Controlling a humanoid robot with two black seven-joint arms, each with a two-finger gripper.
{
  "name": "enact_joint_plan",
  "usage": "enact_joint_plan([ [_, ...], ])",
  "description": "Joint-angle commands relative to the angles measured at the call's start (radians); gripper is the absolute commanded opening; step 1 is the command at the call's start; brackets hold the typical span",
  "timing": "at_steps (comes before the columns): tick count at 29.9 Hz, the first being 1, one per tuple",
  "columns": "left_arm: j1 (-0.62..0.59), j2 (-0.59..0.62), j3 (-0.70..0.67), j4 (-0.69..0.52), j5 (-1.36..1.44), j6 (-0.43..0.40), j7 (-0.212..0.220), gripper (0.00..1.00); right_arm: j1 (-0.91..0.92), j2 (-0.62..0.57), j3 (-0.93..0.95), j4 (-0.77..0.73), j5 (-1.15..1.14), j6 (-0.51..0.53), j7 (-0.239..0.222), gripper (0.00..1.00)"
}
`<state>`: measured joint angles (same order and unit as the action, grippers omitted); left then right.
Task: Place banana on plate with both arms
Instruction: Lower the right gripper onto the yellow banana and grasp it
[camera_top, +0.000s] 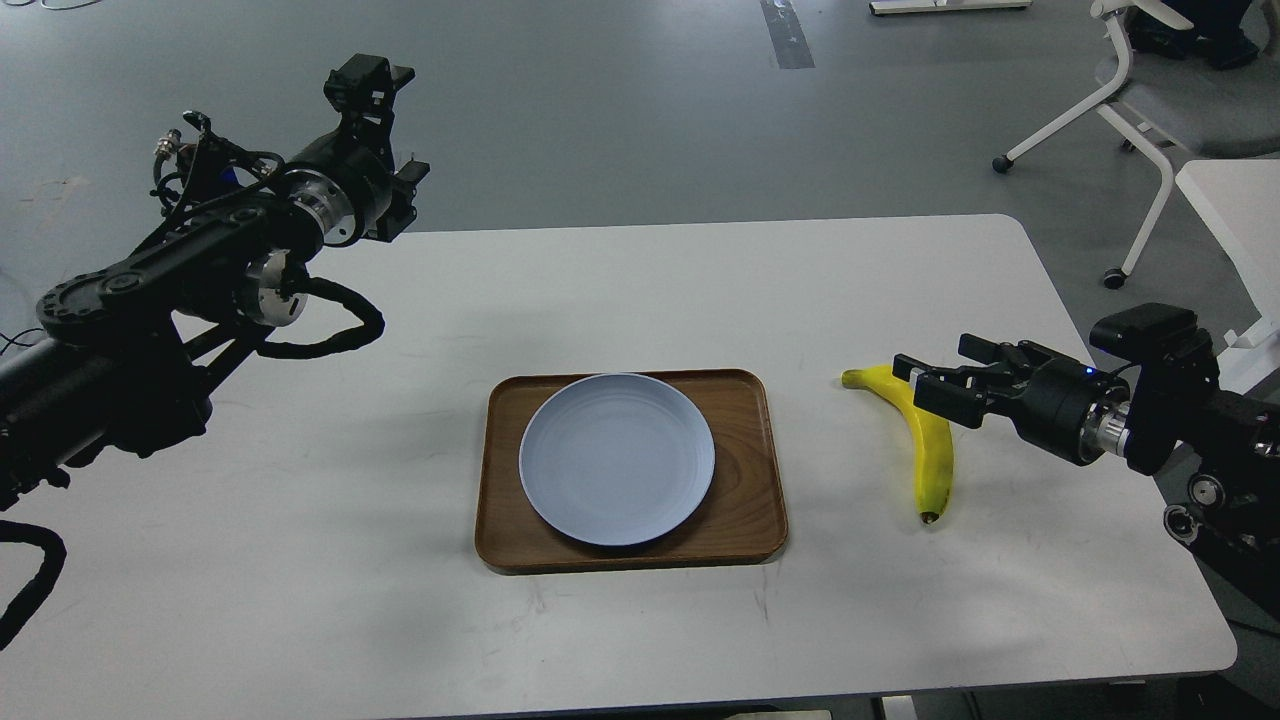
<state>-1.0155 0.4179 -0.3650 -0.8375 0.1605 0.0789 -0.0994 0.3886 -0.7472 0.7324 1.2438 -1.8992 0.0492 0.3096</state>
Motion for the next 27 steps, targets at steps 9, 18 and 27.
enact_joint_plan([
  [9, 0.055, 0.061, -0.040, -0.080, -0.004, -0.031, -0.204, 0.99, 0.004, 0.062, -0.053, -0.147, -0.044, -0.032, -0.058, 0.99],
  [18, 0.084, 0.055, -0.038, -0.080, -0.002, -0.028, -0.217, 0.99, 0.003, 0.117, -0.085, -0.173, -0.044, -0.034, -0.075, 0.86],
  [27, 0.107, 0.064, -0.034, -0.080, -0.001, -0.028, -0.229, 0.99, 0.024, 0.138, -0.133, -0.227, -0.060, -0.031, -0.115, 0.33],
])
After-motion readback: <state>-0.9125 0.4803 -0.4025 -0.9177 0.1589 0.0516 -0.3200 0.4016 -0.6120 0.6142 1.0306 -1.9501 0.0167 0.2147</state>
